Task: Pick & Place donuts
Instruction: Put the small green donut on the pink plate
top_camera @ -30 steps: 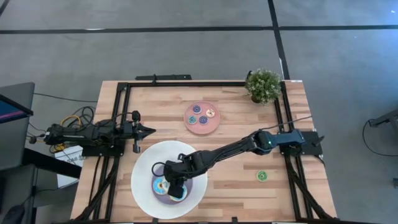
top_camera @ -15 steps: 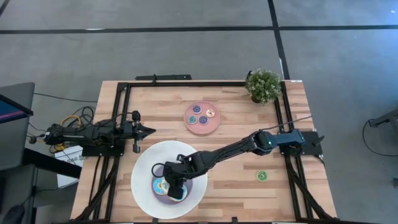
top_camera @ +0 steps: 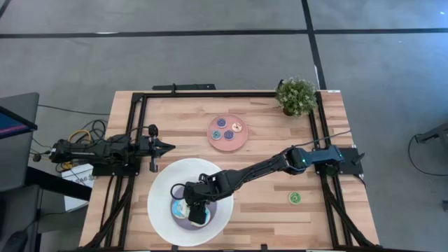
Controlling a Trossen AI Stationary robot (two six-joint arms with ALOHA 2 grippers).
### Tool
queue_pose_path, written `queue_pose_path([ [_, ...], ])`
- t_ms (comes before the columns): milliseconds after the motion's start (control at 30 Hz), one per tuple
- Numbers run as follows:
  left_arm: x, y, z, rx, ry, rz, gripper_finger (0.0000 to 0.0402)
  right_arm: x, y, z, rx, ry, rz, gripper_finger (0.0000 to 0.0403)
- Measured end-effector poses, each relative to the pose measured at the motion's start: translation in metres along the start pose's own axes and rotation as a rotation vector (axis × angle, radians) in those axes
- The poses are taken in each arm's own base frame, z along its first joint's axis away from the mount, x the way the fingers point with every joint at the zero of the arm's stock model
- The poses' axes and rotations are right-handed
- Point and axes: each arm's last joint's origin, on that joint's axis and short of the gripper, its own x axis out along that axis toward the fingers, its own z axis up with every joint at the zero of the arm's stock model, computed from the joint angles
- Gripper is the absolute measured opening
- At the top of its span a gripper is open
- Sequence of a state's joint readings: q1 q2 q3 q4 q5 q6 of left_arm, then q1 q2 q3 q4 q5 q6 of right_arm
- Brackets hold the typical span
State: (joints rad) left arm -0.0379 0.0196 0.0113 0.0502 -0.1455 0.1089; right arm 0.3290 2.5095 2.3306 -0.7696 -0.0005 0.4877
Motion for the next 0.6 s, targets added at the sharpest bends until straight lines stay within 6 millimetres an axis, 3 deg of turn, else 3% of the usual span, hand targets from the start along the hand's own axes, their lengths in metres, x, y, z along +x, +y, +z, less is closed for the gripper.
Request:
queue_pose_path([
  [367, 0.000, 0.000, 0.000, 0.000, 0.000, 0.000, 0.0000, -0.009, 0.000, 0.006, -0.011, 0.009, 0.060, 0.0230],
  [600, 0.000, 0.000, 0.000, 0.000, 0.000, 0.000, 0.0000, -0.043, 0.004, 0.010, -0.076, 0.055, 0.113, 0.0230],
])
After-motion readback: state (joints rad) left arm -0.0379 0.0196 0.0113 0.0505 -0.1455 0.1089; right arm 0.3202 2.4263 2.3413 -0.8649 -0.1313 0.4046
